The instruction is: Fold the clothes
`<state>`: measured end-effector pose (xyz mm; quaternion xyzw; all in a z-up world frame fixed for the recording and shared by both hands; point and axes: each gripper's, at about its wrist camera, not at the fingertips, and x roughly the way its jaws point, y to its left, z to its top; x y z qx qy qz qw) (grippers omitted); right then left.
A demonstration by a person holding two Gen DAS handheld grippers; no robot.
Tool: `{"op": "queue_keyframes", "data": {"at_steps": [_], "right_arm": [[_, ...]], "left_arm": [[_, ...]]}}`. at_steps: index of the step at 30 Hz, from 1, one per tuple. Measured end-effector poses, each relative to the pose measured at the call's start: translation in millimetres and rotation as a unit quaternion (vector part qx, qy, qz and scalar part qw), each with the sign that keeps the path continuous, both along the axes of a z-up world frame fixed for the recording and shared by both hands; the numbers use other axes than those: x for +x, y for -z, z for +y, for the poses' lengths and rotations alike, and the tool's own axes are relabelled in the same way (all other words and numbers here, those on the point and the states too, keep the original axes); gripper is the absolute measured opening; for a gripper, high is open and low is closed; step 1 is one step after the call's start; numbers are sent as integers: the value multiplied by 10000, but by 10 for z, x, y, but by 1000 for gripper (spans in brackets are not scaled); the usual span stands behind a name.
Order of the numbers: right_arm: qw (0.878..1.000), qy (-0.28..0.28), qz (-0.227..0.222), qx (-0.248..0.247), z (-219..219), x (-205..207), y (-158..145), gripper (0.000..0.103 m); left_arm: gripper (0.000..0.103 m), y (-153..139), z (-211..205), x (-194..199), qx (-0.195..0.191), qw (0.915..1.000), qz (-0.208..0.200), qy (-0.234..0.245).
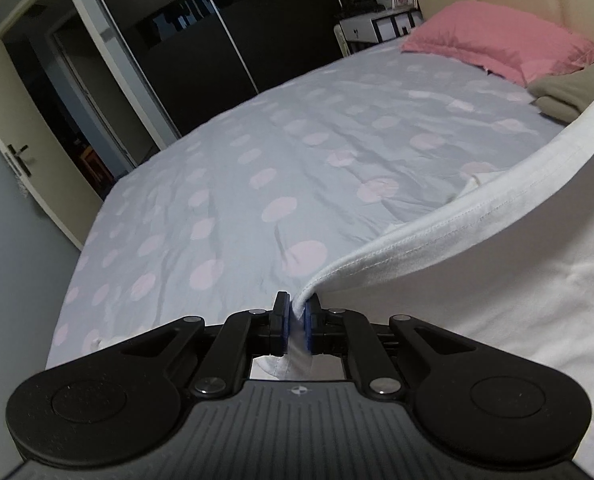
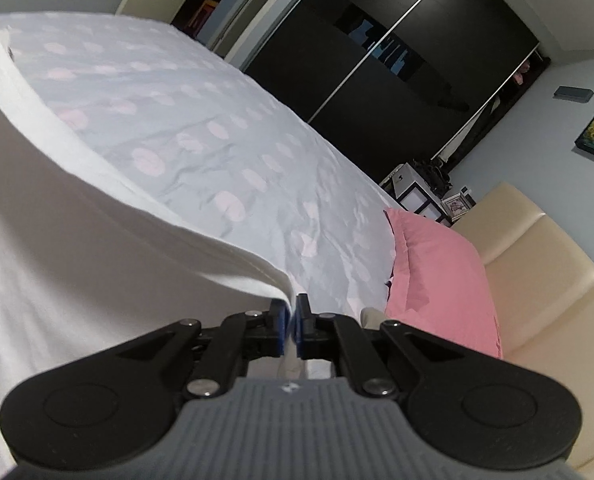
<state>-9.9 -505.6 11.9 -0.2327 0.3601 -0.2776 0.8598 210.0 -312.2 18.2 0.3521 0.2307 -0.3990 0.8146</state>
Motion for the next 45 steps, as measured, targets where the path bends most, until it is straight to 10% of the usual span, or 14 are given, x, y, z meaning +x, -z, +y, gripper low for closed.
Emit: {"op": "queue_keyframes", "data": {"at_steps": [12,18,23,33,45], "right_arm": [[9982,55,496,325,-755,944,983,5],[9967,72,674,455,-924,1181,1383,7],[9985,144,507,168,-928,1157,1449,36],[9962,570,227,613,-953,817,1190,40],[9859,-237,522,1573,-200,-86,974,48]], "left_arm": [[6,1057,-727,737,911,9953,305,-156],[19,1334,-791,875,757,9954,351,-470],[42,1265,-693,915,420,9962,137,-750],[42,915,-359,868,287,9950,185,-941],[46,690,408,-198,592,9973,232,363]]}}
